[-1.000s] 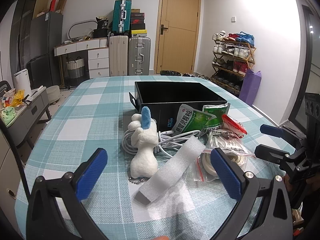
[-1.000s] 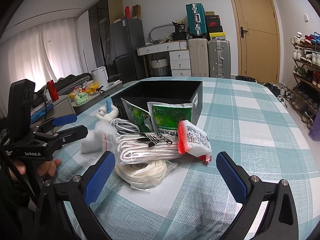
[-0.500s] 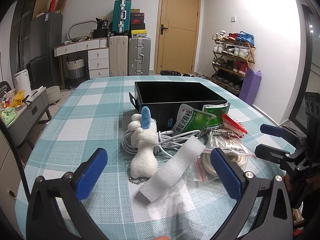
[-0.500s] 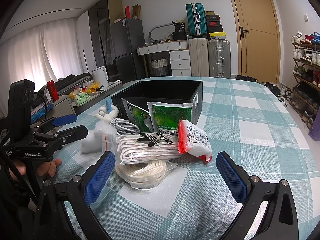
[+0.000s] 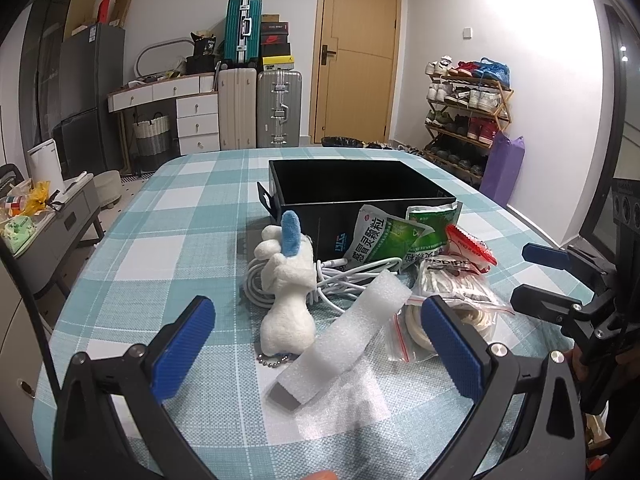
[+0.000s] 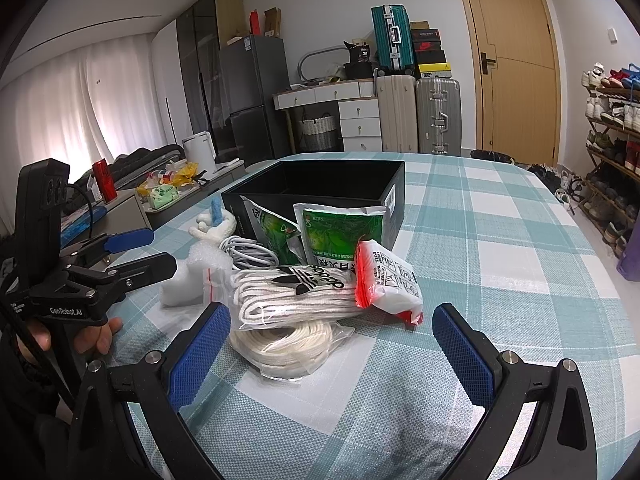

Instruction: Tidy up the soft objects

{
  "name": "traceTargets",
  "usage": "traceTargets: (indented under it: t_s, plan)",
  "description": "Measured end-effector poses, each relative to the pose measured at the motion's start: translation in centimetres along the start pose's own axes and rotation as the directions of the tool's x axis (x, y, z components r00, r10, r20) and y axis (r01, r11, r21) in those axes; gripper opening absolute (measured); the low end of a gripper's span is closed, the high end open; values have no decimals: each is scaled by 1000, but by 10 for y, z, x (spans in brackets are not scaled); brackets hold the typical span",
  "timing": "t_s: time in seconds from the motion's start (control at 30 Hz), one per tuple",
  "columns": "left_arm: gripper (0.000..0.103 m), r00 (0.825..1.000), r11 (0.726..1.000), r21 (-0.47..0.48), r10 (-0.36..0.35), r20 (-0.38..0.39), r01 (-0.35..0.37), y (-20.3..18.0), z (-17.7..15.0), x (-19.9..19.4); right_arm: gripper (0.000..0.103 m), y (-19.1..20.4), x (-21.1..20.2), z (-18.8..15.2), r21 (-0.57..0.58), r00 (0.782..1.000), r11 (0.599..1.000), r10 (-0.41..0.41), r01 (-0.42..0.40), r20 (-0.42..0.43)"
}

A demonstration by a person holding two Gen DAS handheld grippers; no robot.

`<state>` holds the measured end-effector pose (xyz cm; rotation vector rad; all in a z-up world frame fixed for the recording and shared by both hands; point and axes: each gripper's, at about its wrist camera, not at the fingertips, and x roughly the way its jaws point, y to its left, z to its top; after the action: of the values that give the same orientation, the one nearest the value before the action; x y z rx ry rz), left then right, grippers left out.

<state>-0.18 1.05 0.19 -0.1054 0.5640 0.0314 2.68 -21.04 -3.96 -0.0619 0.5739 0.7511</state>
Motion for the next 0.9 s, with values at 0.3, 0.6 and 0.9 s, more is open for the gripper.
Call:
traceTargets:
  t_s: [0.3,0.6,0.9]
  plan:
    - [103,1000,999,33,-23,22,22,-5,6,-4,103,-5,2,9,11,1000,1000,12,-11,-20]
    - [103,999,998,55,-13,39,11,-9,19,-3,103,-17,-5,25,-7,999,999,-50,50,-22]
    - [103,1000,999,41,3,27,-4,-3,35,6,103,-31,3,35,-16,994,996,-90,90,-62]
